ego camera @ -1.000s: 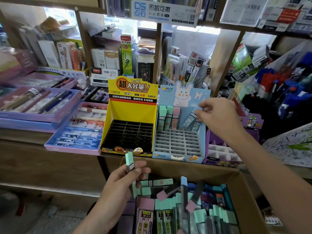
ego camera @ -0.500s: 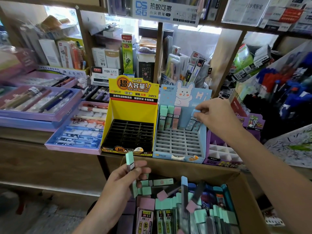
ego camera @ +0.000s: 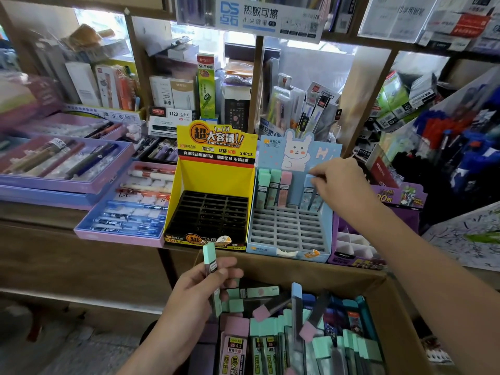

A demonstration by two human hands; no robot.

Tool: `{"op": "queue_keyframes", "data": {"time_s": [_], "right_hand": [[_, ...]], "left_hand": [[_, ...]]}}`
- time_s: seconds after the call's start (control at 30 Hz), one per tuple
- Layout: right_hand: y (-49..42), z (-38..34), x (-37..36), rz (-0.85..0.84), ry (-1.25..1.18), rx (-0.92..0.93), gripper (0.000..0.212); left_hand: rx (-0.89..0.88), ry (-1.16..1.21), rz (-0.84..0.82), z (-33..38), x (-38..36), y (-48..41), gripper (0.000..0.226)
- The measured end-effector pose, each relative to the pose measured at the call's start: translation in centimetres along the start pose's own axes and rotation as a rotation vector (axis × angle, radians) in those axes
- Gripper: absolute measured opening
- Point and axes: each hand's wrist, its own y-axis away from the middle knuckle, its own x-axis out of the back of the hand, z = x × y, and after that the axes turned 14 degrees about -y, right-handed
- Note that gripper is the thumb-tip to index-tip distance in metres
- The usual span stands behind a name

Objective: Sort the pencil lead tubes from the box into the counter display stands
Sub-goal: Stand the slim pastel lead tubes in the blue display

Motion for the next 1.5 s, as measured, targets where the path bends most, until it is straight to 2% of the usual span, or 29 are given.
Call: {"op": "queue_keyframes", "data": {"time_s": [0.3,0.5,0.6,0.73,0.8,0.93,1.13,1.3,1.4,1.5], "right_hand": [[-0.4,-0.4,-1.5,0.045,0.242,-0.040,0.015],[0.0,-0.4,-1.8,0.034,0.216,-0.027,0.031],[0.7,-0.3,-1.1,0.066,0.025,-0.017,0.015],[4.0,-0.4,0.0,0.120,-0.532,-0.087,0.024],[6.3,-0.2,0.4,0.100,-0.691,-0.096,0.026],[11.0,1.2,0.1,0.022,-0.739,-0.109,0.022],[16.2,5.1,-3.0,-0.213,-0.810,-0.310,0.029],[17.5,9.4,-6.0,-0.399,-0.644,-0.408,0.025],[17.4,10.9,-7.1,-0.504,-0.554,-0.420,0.024],[17.3,11.5,-7.7,-0.527,-0.575,-0.423,0.020]], "left_hand": [[0.000,-0.005,-0.013,0.0,0.1,0.1,0.023],[-0.003,0.001,-0.038,0.0,0.2,0.1,0.028],[-0.004,-0.005,-0.041,0.1,0.2,0.2,0.035],[-0.003,0.027,-0.050,0.1,0.2,0.2,0.031],[-0.018,0.026,-0.059,0.1,0.2,0.1,0.027],[-0.094,-0.046,-0.095,0.2,0.2,-0.1,0.032],[-0.210,-0.236,-0.120,1.4,-0.5,-0.4,0.030],[-0.325,-0.371,-0.160,4.7,-2.1,-1.0,0.027],[-0.441,-0.490,-0.090,6.9,-3.3,-1.9,0.026],[-0.504,-0.554,-0.057,8.7,-4.4,-3.4,0.024]]}}
